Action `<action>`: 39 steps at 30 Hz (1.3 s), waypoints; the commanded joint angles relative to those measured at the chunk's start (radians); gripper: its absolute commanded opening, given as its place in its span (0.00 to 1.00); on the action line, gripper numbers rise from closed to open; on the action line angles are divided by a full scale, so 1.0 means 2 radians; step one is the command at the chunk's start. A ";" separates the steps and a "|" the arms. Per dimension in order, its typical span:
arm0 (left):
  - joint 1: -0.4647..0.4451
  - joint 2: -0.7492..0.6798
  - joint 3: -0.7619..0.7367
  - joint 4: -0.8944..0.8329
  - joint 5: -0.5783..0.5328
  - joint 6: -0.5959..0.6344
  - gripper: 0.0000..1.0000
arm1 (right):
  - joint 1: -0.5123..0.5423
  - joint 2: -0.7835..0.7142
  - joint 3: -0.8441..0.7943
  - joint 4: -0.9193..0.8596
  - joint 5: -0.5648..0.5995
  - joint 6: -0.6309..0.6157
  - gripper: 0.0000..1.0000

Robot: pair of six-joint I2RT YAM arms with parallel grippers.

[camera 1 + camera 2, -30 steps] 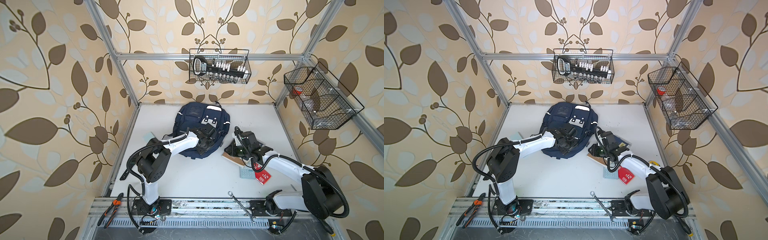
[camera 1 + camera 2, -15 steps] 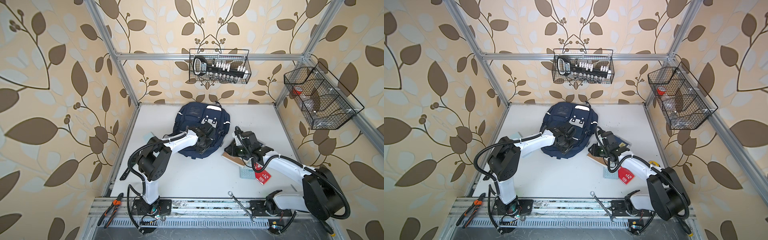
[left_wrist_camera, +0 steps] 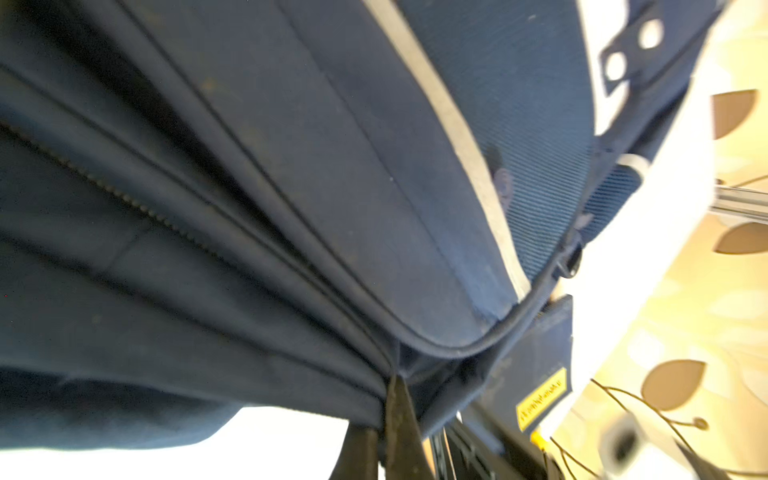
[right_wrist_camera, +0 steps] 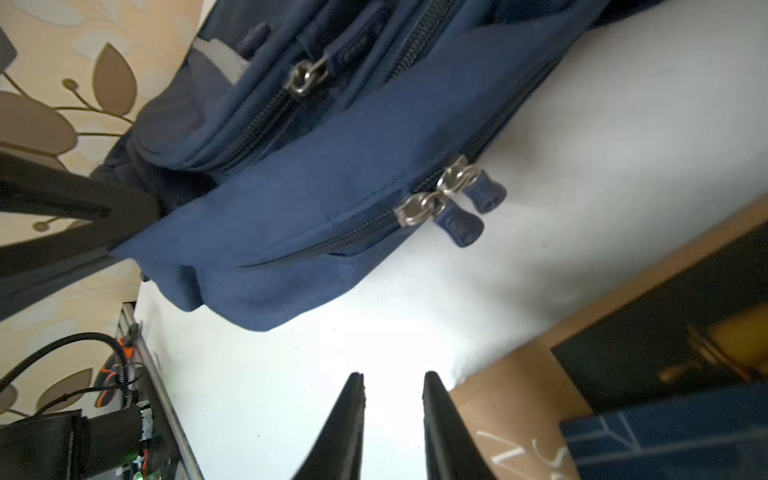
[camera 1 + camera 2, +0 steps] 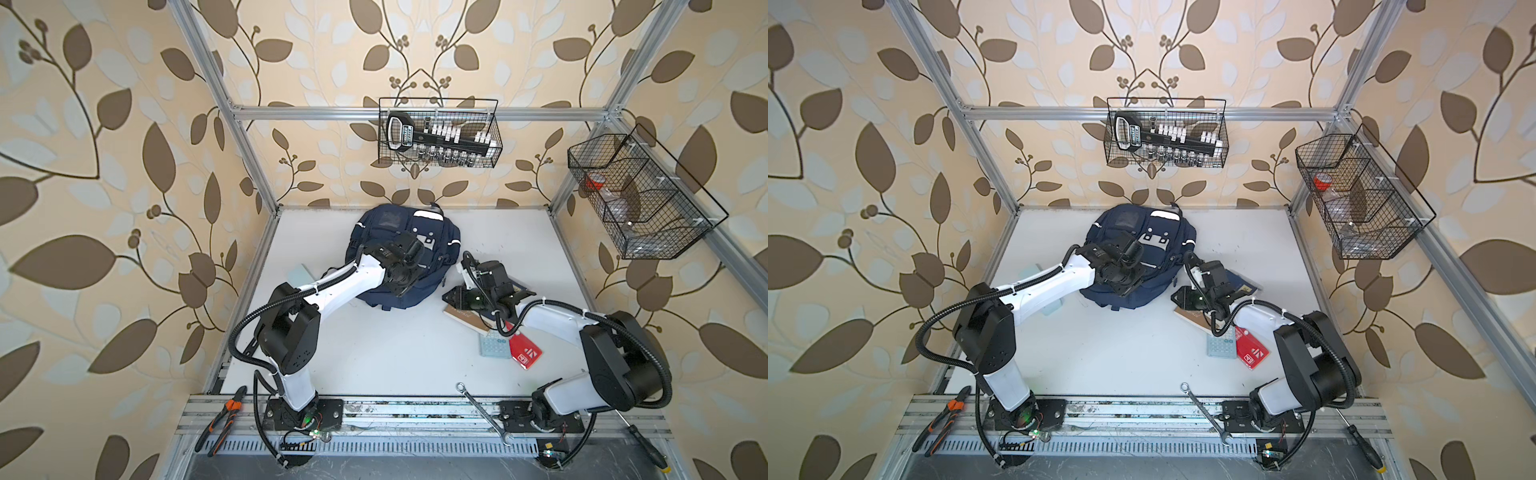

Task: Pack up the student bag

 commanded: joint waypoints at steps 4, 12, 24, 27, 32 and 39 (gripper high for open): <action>-0.001 -0.037 0.024 0.003 0.007 0.021 0.00 | -0.032 0.036 0.008 0.111 -0.116 -0.011 0.35; 0.000 -0.050 0.031 0.005 0.013 0.024 0.00 | -0.048 0.093 0.044 0.133 -0.134 0.006 0.37; 0.005 -0.074 0.035 0.001 0.019 0.027 0.00 | -0.051 0.130 0.076 0.125 -0.137 -0.005 0.52; 0.007 -0.074 0.035 0.001 0.023 0.027 0.00 | -0.052 0.134 0.080 0.132 -0.149 -0.006 0.48; 0.007 -0.076 0.035 0.003 0.024 0.025 0.00 | -0.051 0.150 0.088 0.152 -0.202 0.002 0.38; 0.008 -0.076 0.036 0.004 0.026 0.026 0.00 | -0.052 0.178 0.102 0.164 -0.256 0.017 0.36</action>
